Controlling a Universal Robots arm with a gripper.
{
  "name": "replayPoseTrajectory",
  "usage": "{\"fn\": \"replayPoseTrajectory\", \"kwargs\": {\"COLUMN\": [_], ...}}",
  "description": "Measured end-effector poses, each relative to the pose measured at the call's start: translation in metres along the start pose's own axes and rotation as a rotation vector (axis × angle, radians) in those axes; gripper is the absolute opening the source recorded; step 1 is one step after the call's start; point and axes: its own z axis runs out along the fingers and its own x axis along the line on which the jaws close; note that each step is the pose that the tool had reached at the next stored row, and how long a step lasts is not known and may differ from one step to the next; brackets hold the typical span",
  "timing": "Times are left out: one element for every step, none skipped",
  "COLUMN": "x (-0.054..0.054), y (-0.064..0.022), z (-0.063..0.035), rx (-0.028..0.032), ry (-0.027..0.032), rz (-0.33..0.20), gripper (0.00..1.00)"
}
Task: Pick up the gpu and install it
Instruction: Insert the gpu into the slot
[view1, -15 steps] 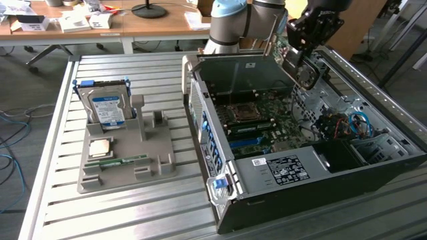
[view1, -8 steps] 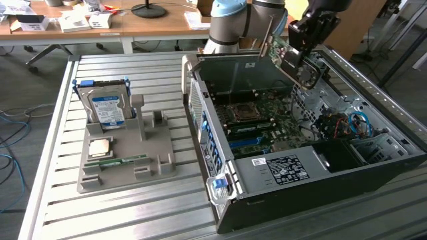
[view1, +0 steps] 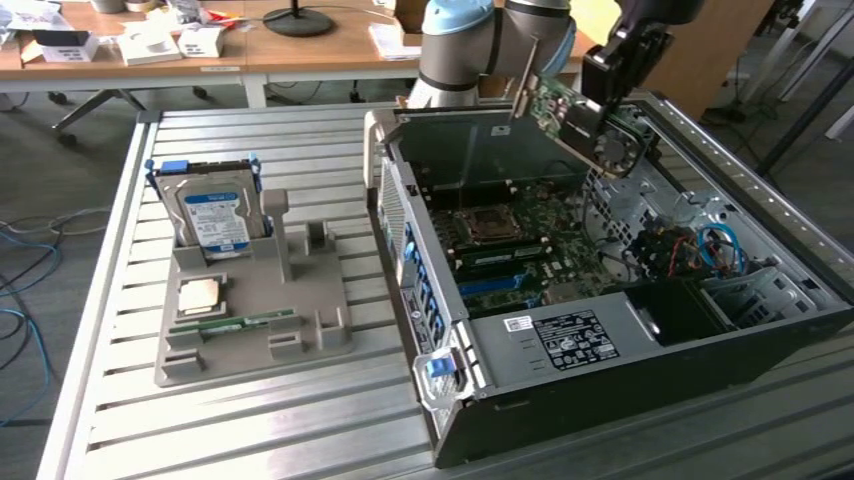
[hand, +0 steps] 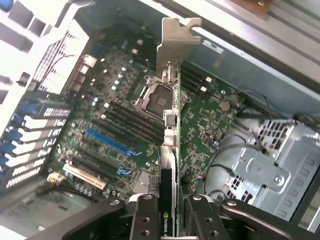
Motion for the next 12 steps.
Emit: {"fn": "replayPoseTrajectory", "kwargs": {"x": [0.0000, 0.0000, 0.0000, 0.0000, 0.0000, 0.0000, 0.0000, 0.0000, 0.0000, 0.0000, 0.0000, 0.0000], "y": [0.0000, 0.0000, 0.0000, 0.0000, 0.0000, 0.0000, 0.0000, 0.0000, -0.0001, -0.0001, -0.0001, -0.0001], "z": [0.0001, 0.0002, 0.0003, 0.0004, 0.0005, 0.0006, 0.0007, 0.0009, 0.0010, 0.0011, 0.0012, 0.0013], "rx": [-0.0003, -0.0006, -0.0009, -0.0013, -0.0015, -0.0018, -0.0021, -0.0025, -0.0028, -0.0031, -0.0034, -0.0036], "ry": [0.0008, 0.0018, 0.0027, 0.0036, 0.0045, 0.0054, 0.0062, 0.0072, 0.0081, 0.0090, 0.0098, 0.0107], "rz": [-0.018, -0.037, -0.055, -0.073, -0.091, -0.109, -0.127, -0.146, -0.164, -0.182, -0.200, -0.218], "gripper": [0.26, 0.26, 0.26, 0.26, 0.26, 0.26, 0.26, 0.26, 0.26, 0.26, 0.26, 0.26]}}
